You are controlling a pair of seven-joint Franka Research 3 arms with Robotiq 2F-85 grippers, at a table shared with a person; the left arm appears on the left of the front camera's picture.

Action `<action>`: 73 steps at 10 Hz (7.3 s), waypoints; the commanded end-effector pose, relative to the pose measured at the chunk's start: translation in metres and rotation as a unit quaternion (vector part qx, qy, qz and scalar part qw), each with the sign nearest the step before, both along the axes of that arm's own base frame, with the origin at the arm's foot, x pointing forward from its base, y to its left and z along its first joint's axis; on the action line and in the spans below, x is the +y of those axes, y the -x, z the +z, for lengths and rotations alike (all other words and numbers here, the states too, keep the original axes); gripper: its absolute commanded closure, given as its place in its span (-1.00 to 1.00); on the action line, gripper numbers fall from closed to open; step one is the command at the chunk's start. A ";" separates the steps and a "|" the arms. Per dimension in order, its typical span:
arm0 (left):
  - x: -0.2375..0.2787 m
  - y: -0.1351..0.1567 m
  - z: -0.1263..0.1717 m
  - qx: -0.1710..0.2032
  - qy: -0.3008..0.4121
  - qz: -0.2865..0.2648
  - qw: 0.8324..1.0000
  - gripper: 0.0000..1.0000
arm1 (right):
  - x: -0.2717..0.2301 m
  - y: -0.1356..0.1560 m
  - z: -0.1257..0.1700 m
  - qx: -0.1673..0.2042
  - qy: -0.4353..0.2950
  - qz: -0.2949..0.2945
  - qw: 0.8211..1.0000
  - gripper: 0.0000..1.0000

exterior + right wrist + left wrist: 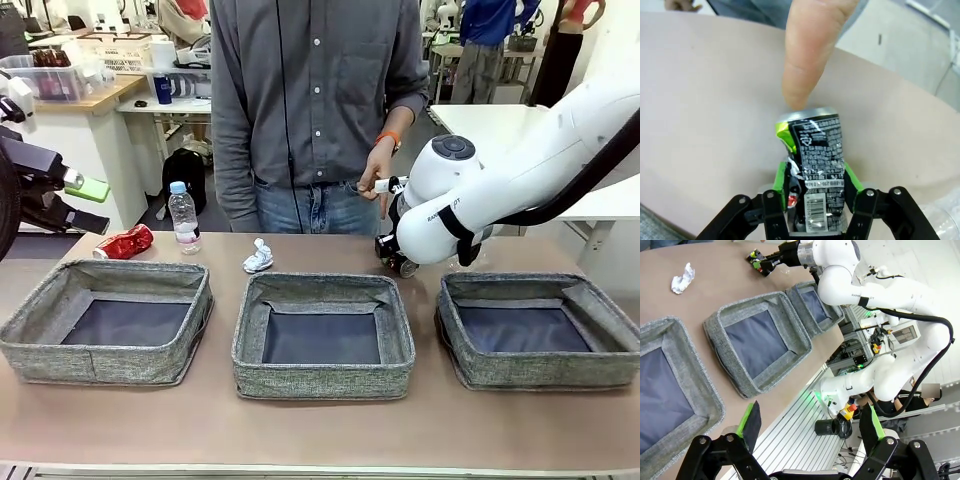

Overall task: Sort the waste into the appropriate baskets.
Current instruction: Pick up the waste item pointed out by the person, then place the picked waste into the Fabric basket indicated by the person.

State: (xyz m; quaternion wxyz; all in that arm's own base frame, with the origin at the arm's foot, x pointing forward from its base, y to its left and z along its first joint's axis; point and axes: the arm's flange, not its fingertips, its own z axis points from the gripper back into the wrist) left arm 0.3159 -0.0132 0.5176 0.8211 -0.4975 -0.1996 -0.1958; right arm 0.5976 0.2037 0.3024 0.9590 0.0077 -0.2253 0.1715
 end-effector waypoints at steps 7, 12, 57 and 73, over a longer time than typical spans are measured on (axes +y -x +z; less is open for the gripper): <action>-0.001 -0.001 0.001 -0.012 0.010 -0.004 1.000 -1.00 | -0.013 0.004 0.007 0.025 0.002 -0.023 0.999 1.00; -0.001 -0.001 0.001 -0.012 0.010 -0.004 1.000 -1.00 | -0.084 0.070 0.148 0.061 -0.062 -0.074 0.993 1.00; -0.001 -0.001 0.001 -0.012 0.010 -0.004 1.000 -1.00 | 0.160 0.303 0.464 0.107 -0.104 -0.278 0.949 0.14; 0.011 0.002 0.005 0.001 -0.041 -0.021 0.999 -1.00 | 0.180 0.294 0.448 0.096 -0.091 -0.216 0.967 0.14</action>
